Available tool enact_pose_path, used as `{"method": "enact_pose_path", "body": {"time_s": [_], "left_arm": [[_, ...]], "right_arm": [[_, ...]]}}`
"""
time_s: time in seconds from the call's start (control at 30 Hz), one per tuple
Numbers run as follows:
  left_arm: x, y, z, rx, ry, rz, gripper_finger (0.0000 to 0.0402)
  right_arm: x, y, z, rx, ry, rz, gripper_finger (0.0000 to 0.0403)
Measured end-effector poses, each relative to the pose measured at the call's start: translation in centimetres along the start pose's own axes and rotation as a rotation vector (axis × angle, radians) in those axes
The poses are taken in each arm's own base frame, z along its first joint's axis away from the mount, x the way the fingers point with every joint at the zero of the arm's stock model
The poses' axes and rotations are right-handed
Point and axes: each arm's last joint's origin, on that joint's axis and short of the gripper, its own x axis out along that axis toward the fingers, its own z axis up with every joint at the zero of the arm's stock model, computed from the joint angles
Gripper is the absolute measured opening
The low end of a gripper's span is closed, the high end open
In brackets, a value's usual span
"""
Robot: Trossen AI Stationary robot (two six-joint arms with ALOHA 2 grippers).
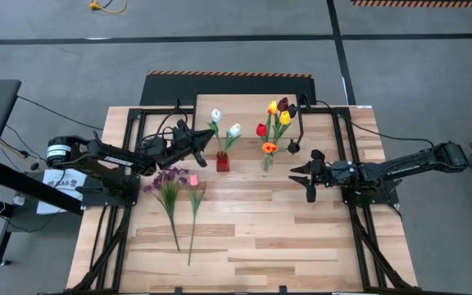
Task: Pick and place flowers into a vace then onto a shelf
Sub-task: Put the white flower into the red vase, then put the pink flower into the red vase
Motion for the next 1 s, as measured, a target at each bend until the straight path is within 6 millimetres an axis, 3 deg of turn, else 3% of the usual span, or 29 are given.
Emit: {"method": "enact_pose_path", "body": {"time_s": [0.47, 0.73, 1.0], "left_arm": [[-0.5, -1.0, -1.4, -0.057, 0.151, -0.026, 0.0138], [-1.7, -2.7, -0.6, -0.077, 0.221, -0.096, 0.0144], [-5.3, -4.9, 1.6, -0.163, 0.365, -0.213, 0.0142]], "right_arm": [[-0.1, 0.5, -0.2, -0.008, 0.018, 0.040, 0.0118], [-0.1, 0.5, -0.3, -0.010, 0.026, 0.040, 0.0118], [-0.1, 0.5, -0.4, -0.013, 0.033, 0.038, 0.0118]]}}
